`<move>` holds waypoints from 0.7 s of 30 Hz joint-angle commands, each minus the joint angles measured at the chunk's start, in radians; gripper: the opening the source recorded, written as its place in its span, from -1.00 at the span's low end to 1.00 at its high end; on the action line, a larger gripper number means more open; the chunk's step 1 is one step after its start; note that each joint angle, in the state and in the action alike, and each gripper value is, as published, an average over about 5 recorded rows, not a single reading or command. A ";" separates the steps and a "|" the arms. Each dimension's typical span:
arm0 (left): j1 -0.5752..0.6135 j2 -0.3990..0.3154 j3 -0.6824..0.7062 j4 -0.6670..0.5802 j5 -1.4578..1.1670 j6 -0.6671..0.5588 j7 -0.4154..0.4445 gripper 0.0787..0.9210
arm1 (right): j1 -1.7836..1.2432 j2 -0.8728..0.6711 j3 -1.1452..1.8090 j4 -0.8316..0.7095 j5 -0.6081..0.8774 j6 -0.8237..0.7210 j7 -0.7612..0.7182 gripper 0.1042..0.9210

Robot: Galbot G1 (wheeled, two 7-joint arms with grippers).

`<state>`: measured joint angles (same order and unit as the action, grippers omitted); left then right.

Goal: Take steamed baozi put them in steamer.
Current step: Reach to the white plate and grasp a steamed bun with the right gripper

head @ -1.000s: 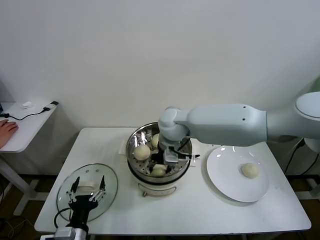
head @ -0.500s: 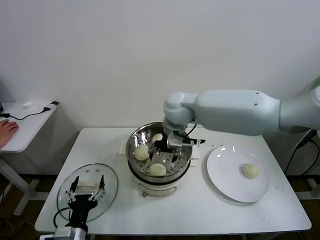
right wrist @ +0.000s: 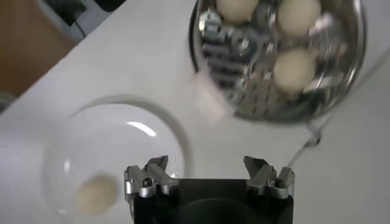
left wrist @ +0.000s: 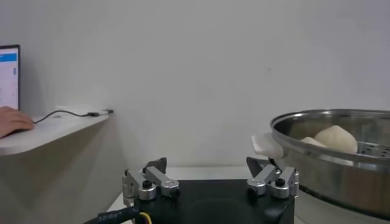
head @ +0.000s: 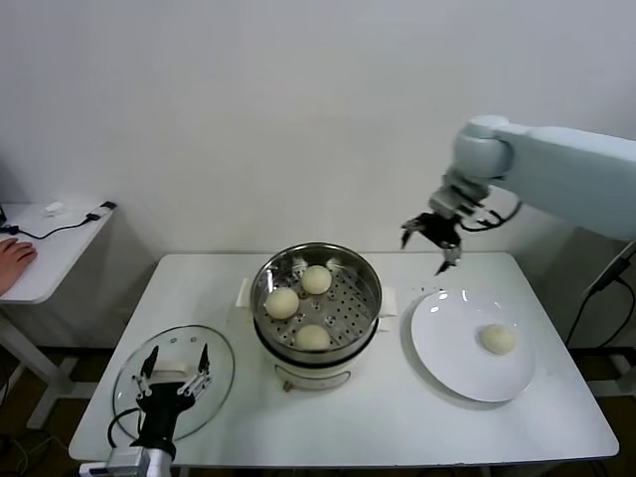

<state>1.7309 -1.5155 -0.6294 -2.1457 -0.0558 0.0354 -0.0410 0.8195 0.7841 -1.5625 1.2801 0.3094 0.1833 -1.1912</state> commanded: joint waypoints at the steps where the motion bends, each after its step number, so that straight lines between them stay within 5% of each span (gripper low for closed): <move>1: -0.002 -0.002 -0.003 0.007 0.000 0.001 0.000 0.77 | -0.237 -0.252 0.062 -0.082 -0.029 -0.211 0.018 0.76; 21: 0.000 -0.011 -0.005 0.020 0.011 0.002 0.002 0.77 | -0.660 -0.154 0.448 -0.317 -0.217 -0.247 0.091 0.72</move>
<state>1.7301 -1.5267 -0.6336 -2.1283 -0.0456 0.0373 -0.0391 0.3321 0.6304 -1.2490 1.0486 0.1520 -0.0266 -1.1212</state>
